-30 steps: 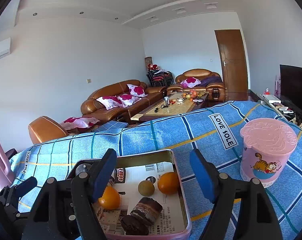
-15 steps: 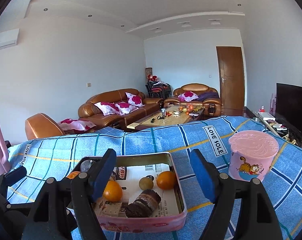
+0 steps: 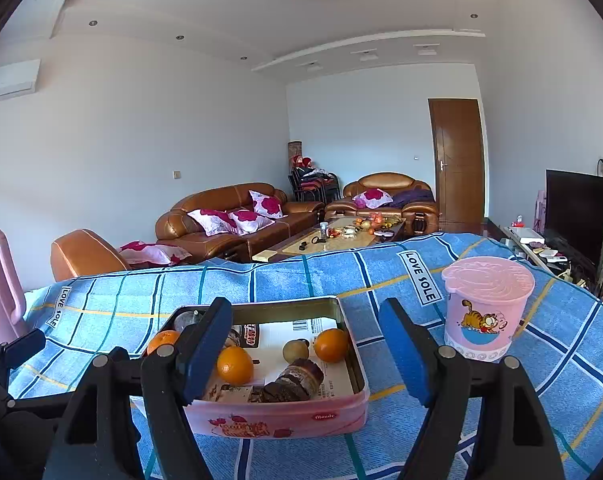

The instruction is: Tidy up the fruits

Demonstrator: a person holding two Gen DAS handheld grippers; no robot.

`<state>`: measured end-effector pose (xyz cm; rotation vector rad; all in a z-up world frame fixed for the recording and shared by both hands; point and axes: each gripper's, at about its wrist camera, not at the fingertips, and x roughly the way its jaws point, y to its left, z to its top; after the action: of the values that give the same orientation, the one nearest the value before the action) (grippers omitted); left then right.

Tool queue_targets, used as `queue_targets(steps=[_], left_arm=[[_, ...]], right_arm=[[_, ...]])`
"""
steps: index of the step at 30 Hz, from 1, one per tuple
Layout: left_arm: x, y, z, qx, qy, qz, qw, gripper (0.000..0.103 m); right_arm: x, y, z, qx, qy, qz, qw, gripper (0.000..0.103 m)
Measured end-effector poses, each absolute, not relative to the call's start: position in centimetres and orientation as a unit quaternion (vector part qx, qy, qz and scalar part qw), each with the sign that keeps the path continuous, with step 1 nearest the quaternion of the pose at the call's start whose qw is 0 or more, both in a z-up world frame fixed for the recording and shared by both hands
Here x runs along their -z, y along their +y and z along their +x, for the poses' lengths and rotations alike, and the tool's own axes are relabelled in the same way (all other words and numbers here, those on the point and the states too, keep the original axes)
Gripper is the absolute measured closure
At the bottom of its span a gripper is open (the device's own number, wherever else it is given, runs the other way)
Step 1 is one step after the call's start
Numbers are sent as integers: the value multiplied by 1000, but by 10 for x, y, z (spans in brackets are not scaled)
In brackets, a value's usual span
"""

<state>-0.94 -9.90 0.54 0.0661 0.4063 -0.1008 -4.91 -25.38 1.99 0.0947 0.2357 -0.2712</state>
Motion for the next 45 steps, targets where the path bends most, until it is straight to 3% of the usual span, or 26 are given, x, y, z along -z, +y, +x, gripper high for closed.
queue_targets(steps=[45], left_arm=[[-5,-79,-31,26,202,24,979,0]], right_arm=[[-21,-228,-82,137,98,27,985,25]])
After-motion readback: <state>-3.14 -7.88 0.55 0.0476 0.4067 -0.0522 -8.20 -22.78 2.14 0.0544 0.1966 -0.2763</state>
